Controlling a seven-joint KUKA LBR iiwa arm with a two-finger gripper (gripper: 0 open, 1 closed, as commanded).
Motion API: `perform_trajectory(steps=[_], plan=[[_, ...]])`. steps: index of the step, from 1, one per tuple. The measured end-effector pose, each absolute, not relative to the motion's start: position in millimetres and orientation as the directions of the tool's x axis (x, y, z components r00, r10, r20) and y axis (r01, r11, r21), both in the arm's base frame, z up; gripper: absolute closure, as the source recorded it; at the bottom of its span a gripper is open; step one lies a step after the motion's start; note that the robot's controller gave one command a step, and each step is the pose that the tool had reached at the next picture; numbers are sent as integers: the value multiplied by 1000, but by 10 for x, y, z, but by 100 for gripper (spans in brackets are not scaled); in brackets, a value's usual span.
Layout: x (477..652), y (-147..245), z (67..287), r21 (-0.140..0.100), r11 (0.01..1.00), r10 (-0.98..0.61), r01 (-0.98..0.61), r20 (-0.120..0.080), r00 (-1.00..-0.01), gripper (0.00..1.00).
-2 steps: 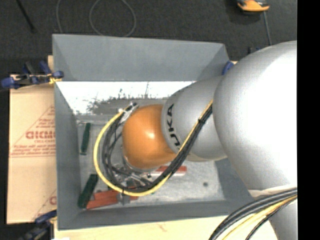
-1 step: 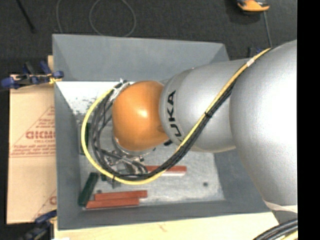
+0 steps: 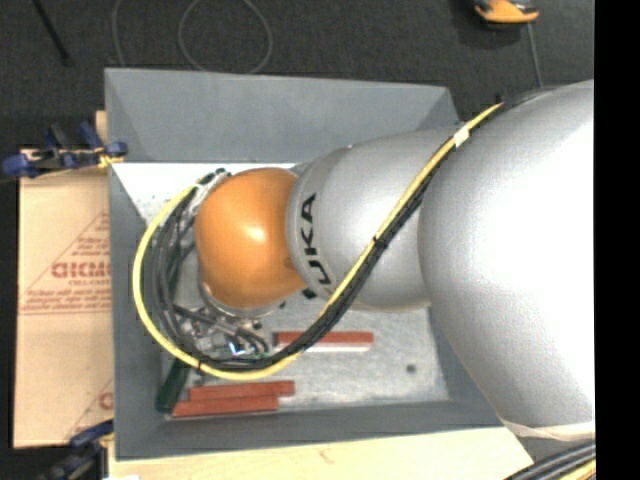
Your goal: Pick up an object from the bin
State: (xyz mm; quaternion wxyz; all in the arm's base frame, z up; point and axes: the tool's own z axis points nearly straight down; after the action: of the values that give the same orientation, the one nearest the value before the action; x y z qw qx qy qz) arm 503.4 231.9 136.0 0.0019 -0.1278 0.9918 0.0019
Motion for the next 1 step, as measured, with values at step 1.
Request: perform_trajectory(steps=[1], plan=[[5038,2303,1364,3,969,-249,-249,-4,-969,0]])
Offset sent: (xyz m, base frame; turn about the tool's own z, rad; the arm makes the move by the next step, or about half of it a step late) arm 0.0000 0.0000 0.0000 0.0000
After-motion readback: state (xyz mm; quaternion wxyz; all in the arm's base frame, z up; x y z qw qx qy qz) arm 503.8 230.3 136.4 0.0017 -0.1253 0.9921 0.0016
